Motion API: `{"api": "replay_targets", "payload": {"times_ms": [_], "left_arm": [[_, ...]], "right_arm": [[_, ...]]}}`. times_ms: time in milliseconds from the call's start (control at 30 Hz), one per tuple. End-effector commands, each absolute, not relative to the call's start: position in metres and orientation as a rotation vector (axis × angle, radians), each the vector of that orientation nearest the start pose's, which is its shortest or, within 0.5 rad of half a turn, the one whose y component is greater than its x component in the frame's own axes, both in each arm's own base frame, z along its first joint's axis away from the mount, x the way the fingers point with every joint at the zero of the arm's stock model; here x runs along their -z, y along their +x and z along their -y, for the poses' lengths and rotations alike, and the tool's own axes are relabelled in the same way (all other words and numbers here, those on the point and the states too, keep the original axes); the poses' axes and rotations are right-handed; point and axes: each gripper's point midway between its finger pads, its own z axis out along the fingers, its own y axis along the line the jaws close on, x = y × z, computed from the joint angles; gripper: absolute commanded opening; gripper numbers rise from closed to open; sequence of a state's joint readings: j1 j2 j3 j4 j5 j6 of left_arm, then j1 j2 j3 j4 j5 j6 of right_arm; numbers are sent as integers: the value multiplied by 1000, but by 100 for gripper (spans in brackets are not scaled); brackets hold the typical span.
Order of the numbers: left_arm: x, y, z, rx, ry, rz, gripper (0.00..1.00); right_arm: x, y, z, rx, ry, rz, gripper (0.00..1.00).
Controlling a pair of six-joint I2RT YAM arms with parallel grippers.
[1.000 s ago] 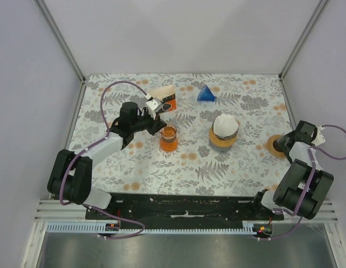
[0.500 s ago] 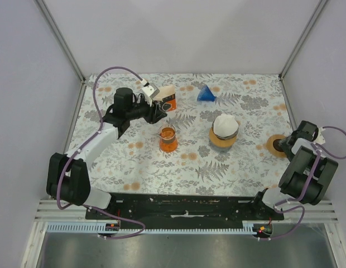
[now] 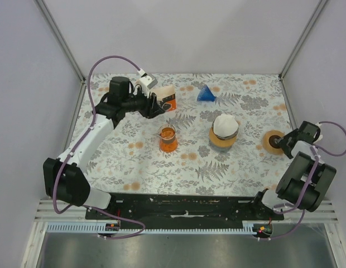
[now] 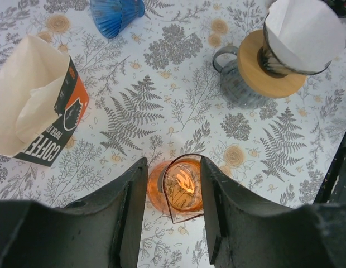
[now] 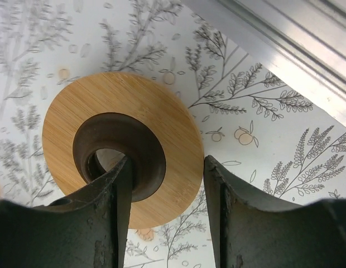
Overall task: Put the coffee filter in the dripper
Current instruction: Pick up the dripper holder from the center of the board, then place the dripper holder onto the coffee server.
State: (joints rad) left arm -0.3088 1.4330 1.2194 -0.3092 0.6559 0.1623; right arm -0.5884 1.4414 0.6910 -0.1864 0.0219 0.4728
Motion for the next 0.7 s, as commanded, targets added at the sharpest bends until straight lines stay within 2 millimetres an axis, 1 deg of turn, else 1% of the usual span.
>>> {"api": "replay_targets", "payload": {"times_ms": [0,67,133,200,233,300,367,433,467,500,533,567,667], "left_arm": [[-279,336,214,782,893,-1874,50],[-292,326,215,806,923,-1861,53],[-301,314,217,854,939,-1859,55],[-312,304,222,918,944,-1850,57],[-316,300,224,950,938,-1851,58],[-328,291,229,1028,934,-1835,62],[-343,279,234,1106,950,-1799,66],[-358,268,237,1166,962,-1759,77],[-367,263,238,1190,965,-1743,83],[-375,260,238,1204,962,-1731,86],[-384,254,239,1220,967,-1709,87],[-392,251,239,1230,976,-1687,88],[-406,245,240,1270,946,-1681,89]], "right_arm": [[-100,304,173,39,1074,-2002,0],[-140,310,173,62,981,-1921,0],[-186,312,170,105,870,-1841,0],[-235,310,164,170,775,-1753,0],[-259,310,159,194,725,-1717,0],[-300,313,136,204,604,-1663,0],[-340,317,103,187,455,-1614,0],[-370,320,66,115,332,-1579,0],[-381,321,48,69,283,-1566,0],[-391,321,28,10,231,-1551,0],[-398,320,14,-35,204,-1539,0],[-404,319,-15,-113,136,-1534,0],[-417,313,-71,-253,19,-1506,0]]}}
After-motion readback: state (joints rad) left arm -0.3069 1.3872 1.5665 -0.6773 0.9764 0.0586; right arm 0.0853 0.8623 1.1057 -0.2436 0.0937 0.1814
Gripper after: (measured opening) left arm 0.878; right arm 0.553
